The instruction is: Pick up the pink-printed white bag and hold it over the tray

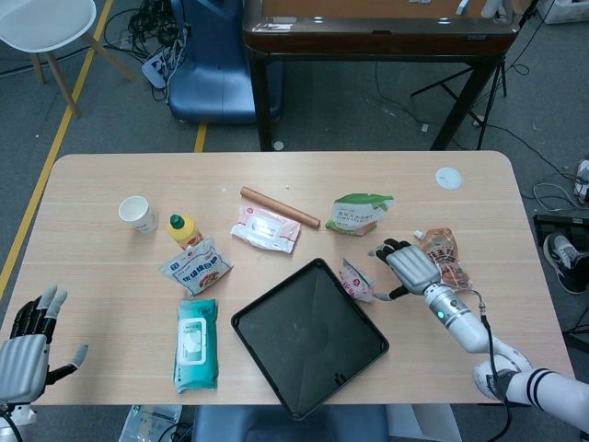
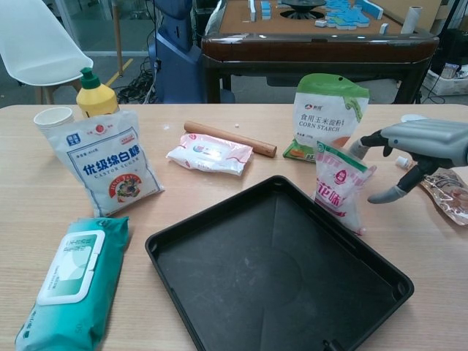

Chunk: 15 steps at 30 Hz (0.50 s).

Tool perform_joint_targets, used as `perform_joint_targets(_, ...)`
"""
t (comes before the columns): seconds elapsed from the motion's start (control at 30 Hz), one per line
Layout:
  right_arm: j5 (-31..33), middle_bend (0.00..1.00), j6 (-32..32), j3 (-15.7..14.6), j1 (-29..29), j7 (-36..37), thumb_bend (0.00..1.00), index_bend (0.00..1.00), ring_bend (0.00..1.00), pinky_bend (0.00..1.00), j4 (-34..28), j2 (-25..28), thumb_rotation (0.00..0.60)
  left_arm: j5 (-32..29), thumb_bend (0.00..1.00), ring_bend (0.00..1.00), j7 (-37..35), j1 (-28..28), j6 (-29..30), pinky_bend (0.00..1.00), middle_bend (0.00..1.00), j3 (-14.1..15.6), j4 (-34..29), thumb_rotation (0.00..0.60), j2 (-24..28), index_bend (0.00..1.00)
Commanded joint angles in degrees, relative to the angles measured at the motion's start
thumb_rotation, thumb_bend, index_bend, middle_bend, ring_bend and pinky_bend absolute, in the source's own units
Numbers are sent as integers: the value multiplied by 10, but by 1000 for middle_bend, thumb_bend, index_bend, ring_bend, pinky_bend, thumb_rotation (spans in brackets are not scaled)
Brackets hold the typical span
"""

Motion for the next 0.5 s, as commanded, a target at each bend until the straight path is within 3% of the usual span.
perform_joint_targets(0.03, -9, 241, -13, -6, 15, 4, 0, 220, 124, 225, 19, -16, 400, 0, 244, 0, 3, 0, 0, 30, 0, 0, -2, 600, 0, 44)
perform_joint_targets(0.5, -57, 241, 4, -36, 43, 50, 0, 226, 122, 189, 109, -70, 378, -4, 244, 0, 10, 3, -1, 30, 0, -1, -4, 600, -1, 44)
